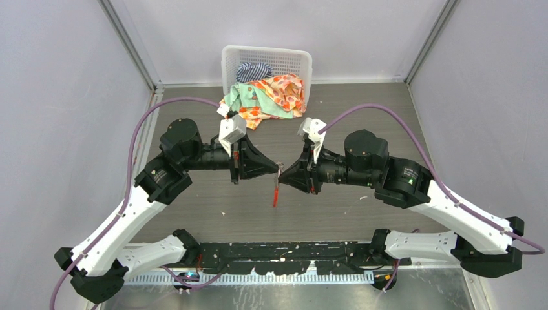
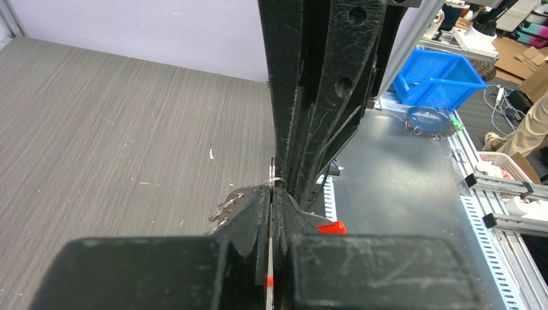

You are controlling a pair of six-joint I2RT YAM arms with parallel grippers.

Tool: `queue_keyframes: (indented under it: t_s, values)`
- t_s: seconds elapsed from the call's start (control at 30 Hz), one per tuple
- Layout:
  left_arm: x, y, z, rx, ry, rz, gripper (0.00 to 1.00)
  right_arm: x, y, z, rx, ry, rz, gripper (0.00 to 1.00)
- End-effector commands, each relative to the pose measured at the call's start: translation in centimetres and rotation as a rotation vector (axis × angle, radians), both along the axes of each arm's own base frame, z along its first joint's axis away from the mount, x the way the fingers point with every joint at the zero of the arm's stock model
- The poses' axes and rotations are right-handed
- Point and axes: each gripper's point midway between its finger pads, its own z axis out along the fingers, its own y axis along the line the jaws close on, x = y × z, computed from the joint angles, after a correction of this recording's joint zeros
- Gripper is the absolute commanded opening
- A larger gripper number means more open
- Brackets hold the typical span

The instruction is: Put the keys on the keyring

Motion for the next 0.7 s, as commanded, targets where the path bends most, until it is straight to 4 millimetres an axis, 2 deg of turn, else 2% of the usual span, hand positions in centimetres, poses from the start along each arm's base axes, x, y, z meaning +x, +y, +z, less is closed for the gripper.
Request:
queue_keyframes:
  t_s: [0.0,0.13,0.43,0.57,0.6,0.63,0.67]
  values:
    - [-0.4,0.4,2.7,-0.076,-0.075,-0.001,0.0,-0.1,0.1,2.9,0.099,-0.043,0.009,0.09]
    - [-0.5,0.5,2.5,-0.071,-0.075,-0.005,0.0,0.0,-0.6,3.7,0.117,-0.072,-0.007,0.01]
    - [-1.1,0.8,2.6,-0.071,-0.09,-0.02,0.0,0.9,-1.8,5.2,0.141,-0.134,-0.078,0.01]
    - [-1.2,0.9,2.5,-0.071,-0.095,-0.023,0.0,0.8,-2.5,5.6,0.161,-0.141,-0.09,0.01]
    - [-1.1,0.9,2.5,-0.072,-0.098,-0.018,0.0,0.6,-2.6,5.4,0.155,-0.134,-0.083,0.02]
    - [-0.9,0.9,2.5,-0.073,-0.103,-0.003,0.0,0.5,-2.6,5.1,0.144,-0.122,-0.081,0.09]
    - [-0.6,1.0,2.6,-0.074,-0.109,0.015,0.0,0.6,-2.8,4.7,0.13,-0.109,-0.092,0.2]
